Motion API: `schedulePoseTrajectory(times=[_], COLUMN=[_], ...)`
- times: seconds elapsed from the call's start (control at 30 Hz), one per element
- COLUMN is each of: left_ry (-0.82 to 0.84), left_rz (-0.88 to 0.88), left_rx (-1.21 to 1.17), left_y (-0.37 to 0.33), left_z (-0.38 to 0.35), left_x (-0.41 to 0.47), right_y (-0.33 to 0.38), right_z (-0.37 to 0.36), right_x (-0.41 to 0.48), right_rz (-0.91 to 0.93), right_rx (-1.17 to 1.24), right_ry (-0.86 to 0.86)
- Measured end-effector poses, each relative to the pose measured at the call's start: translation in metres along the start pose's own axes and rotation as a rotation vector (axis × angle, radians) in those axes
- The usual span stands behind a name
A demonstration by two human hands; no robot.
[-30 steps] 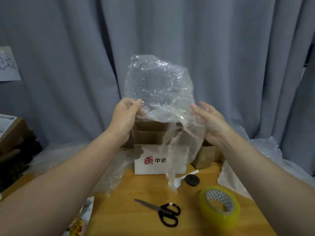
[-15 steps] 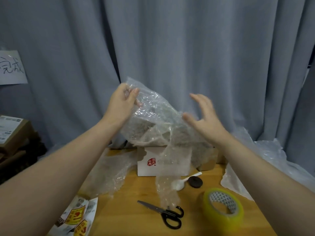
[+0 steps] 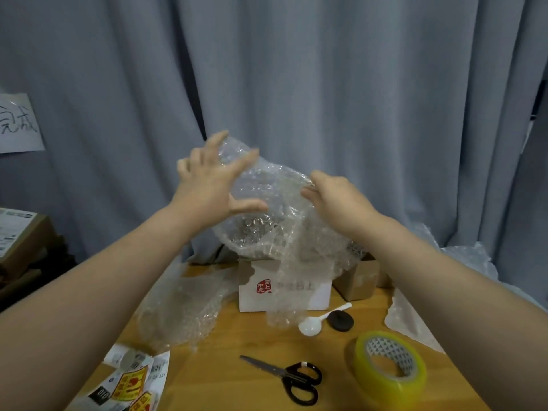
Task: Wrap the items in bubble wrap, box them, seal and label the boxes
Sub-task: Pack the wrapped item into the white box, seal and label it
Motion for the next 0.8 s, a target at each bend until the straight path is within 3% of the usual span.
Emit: schedulePoseTrajectory(times=[0.1, 0.17, 0.23, 0.33, 0.43, 0.53, 0.6, 0.67, 0.73, 0.8], left_ry=[0.008, 0.086, 0.227, 0.165, 0.017, -0.025, 0.032, 0.112, 0.187, 0.267], left_rz=[-0.127, -0.151, -0.046, 0.039, 0.035, -0.027, -0.011, -0.027, -0.173, -0.324], left_rx=[0.249, 0.112, -0.104, -0.088, -0.14, -0.277, -0.325, -0.392, -0.366, -0.229], left_y=[-0.002, -0.004, -0.005, -0.007, -0.026, -0.049, -0.055, -0.058, -0.061, -0.062], left_z=[-0.004, -0.002, 0.003, 0.0, 0.0, 0.001, -0.001, -0.007, -0.014, -0.023], left_x=[0.003, 0.008, 0.008, 0.009, 0.001, -0.014, -0.022, -0.026, -0.033, -0.037], right_y=[0.001, 0.0, -0.003, -0.008, -0.011, -0.001, 0.006, 0.015, 0.023, 0.024], right_z=[0.007, 0.009, 0.01, 0.009, 0.0, -0.006, -0.005, -0.001, -0.002, -0.009], right_x=[0.0, -0.001, -0.001, 0.003, 0.012, 0.011, 0.007, 0.0, -0.004, -0.003], right_rz=[0.04, 0.051, 0.024, -0.073, -0.313, -0.508, -0.531, -0.405, -0.352, -0.422], right_rx=[0.082, 0.155, 0.034, -0.1, 0.195, 0.785, 1.192, 1.524, 1.55, 1.378], right_ry=[0.004, 0.138, 0.267, 0.182, -0.051, -0.256, -0.232, -0.062, 0.022, -0.119])
Point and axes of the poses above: each hand's wrist, its own x-axis towards the middle knuckle, its own z-axis out of the back of the hand, y = z × x, the point moved 1 cm from there along x, towards the middle knuckle, and after that the axes turned 8 degrees about z, right-handed, at the moved point
